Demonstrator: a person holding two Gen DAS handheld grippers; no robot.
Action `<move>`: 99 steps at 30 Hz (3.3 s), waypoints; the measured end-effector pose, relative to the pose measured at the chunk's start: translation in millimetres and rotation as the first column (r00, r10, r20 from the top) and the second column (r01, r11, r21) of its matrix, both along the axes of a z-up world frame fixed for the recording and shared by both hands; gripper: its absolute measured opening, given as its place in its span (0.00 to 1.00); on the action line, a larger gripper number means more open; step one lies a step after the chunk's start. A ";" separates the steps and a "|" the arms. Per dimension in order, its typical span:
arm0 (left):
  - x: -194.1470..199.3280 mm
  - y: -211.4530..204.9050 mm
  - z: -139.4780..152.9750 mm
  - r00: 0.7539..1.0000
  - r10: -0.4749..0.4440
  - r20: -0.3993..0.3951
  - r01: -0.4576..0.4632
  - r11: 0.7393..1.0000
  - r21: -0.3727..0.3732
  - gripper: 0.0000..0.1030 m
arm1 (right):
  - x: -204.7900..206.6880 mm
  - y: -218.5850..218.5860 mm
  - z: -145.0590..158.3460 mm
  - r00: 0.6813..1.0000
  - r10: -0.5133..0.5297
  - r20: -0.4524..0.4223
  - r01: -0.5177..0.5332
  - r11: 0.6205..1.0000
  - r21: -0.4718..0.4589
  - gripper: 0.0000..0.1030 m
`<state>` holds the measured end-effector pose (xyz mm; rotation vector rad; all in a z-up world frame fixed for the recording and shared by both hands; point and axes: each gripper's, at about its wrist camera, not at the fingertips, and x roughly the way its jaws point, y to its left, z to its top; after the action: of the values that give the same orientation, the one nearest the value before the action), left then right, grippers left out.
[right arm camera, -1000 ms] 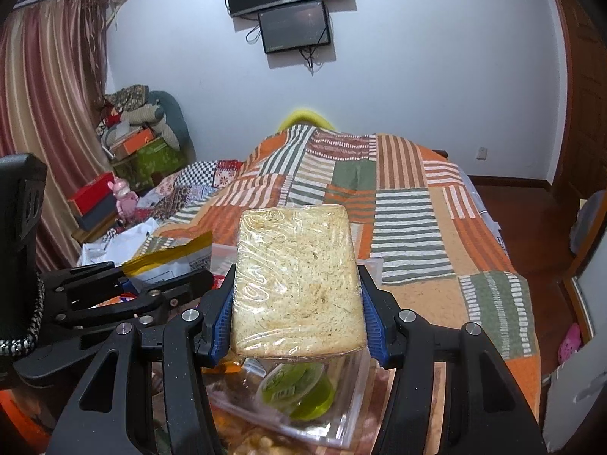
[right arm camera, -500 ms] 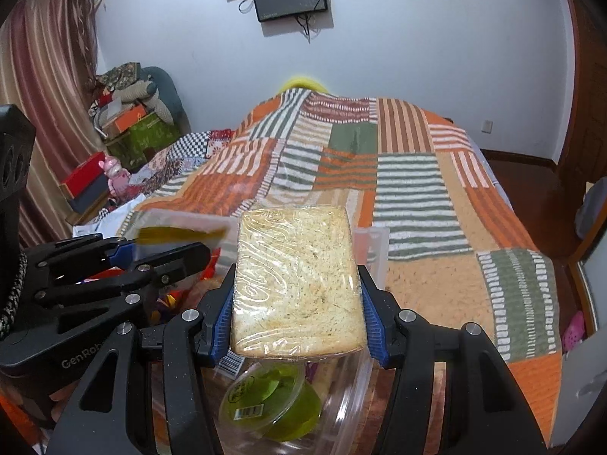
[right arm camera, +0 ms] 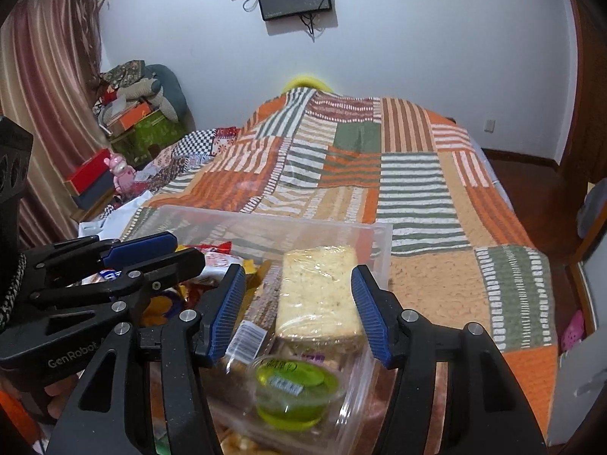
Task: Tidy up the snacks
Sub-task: 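Carry the chip bag and bread loaf over the clear box and release both, then grasp the clear cracker bag with the left tool while the right tool grasps the puff bag, then carry the cracker bag and puff bag into the clear box and release both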
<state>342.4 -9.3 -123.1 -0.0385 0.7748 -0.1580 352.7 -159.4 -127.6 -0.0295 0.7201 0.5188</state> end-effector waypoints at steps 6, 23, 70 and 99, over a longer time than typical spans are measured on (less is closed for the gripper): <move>-30.5 4.0 17.0 0.999 -0.002 0.039 0.001 1.000 0.021 0.46 | -25.3 -4.1 16.2 0.999 0.014 0.047 -0.014 1.000 0.011 0.53; -114.8 37.5 5.1 0.999 0.040 0.017 -0.041 0.997 0.061 0.74 | -80.3 -11.6 13.2 0.996 0.030 0.082 -0.031 1.000 0.006 0.66; -107.9 66.0 -89.2 0.984 0.124 -0.125 -0.128 0.991 -0.024 0.71 | -76.2 -26.0 -59.3 0.985 -0.026 -0.173 0.030 0.999 0.022 0.71; -134.4 71.5 10.5 0.981 0.165 0.100 -0.165 0.986 -0.012 0.67 | -87.8 -27.1 10.5 0.999 -0.030 0.033 0.028 0.996 0.084 0.70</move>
<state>208.0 62.2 -112.5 -0.0972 0.6671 -0.0032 264.9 -186.5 -117.1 0.0500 0.6639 0.5190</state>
